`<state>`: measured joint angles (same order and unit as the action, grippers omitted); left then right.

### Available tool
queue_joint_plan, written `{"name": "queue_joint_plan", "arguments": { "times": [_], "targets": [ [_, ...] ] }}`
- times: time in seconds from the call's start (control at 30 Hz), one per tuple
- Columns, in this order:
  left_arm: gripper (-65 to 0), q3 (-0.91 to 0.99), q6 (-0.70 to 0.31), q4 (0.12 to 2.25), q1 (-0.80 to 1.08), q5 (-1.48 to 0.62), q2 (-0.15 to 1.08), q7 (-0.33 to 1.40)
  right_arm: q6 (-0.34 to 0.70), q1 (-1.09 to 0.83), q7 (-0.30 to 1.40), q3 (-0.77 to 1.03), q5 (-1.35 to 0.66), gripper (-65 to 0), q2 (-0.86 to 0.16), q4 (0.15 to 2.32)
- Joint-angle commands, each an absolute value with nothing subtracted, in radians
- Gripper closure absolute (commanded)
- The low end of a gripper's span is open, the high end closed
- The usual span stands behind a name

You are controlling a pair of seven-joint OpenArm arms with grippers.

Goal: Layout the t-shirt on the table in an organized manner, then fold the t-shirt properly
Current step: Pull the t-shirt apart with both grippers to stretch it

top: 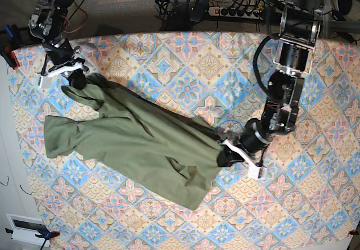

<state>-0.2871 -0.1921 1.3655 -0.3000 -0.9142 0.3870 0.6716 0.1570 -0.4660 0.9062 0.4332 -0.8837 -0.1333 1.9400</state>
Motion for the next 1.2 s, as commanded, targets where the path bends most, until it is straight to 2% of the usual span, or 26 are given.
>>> {"name": "queue_joint_plan", "arguments": {
  "times": [0.0, 0.17, 0.47, 0.53, 0.67, 0.77, 0.87, 1.03, 1.17],
  "targets": [
    [0.0, -0.260, -0.206, 1.411, -0.302, -0.938, 0.424, 0.650, 0.173, -0.467, 0.924, 0.437, -0.901, -4.5, -0.142, 1.959],
    [0.0, -0.188, -0.206, 1.518, -0.209, -0.958, 0.544, 0.650, 0.174, -0.467, 1.110, 0.361, -0.903, -4.5, -0.136, 1.959],
    [0.0, -0.114, -0.206, 1.573, -0.111, -0.957, 0.676, 0.650, 0.174, -0.456, 1.063, 0.259, -0.898, -4.6, -0.142, 1.959],
    [0.0, -0.102, -0.208, 1.573, -0.094, -0.957, 0.714, 0.650, 0.176, -0.409, 1.063, 0.259, -0.898, -7.5, -0.142, 1.959],
    [0.0, -0.104, -0.208, 1.573, -0.070, -0.954, 0.762, 0.684, 0.176, -0.317, 1.066, 0.255, -0.898, -18.5, -0.142, 1.959],
    [0.0, -0.096, -0.208, 1.573, -0.070, -0.952, 0.771, 0.769, 0.176, -0.255, 1.066, 0.255, -0.897, -20.1, -0.147, 1.957],
    [0.0, -0.096, -0.208, 1.573, -0.068, -0.949, 0.773, 0.799, 0.176, -0.196, 1.066, 0.231, -0.829, -20.2, -0.162, 1.939],
    [0.0, -0.104, -0.208, 1.573, -0.067, -0.947, 0.796, 0.802, 0.176, -0.073, 1.058, 0.068, -0.616, -20.3, -0.163, 1.837],
    [0.0, -0.096, -0.208, 1.573, -0.044, -0.921, 0.797, 0.802, 0.176, -0.007, 1.056, -0.001, -0.529, -20.3, -0.163, 1.748]
  ]
}}
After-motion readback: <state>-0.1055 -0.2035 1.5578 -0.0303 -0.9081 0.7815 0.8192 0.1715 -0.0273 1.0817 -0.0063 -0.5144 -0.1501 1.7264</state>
